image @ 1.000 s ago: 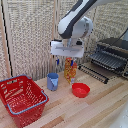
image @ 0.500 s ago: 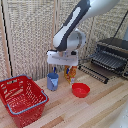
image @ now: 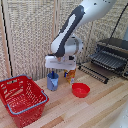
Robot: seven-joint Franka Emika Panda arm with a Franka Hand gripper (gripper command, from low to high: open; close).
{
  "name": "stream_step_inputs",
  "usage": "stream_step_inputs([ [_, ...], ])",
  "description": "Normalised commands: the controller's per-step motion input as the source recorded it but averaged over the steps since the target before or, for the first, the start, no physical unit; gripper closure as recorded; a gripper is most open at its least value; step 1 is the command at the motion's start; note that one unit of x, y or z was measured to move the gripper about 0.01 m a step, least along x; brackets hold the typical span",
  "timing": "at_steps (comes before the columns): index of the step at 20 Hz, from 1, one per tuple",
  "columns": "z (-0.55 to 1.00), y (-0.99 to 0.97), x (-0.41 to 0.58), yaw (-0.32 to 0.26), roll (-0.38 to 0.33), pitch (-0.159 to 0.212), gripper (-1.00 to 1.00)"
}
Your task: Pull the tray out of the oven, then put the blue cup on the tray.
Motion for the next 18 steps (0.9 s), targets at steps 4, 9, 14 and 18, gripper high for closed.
stream_step_inputs([
  [4,0.00,0.00,0.006,0.000,0.000,0.000,1.00],
  [9,0.00,0.00,0.002,0.003,0.000,0.000,1.00],
  [14,0.00,0.00,0.013,0.000,0.000,0.000,1.00],
  [18,0.00,0.00,0.000,0.000,0.000,0.000,1.00],
])
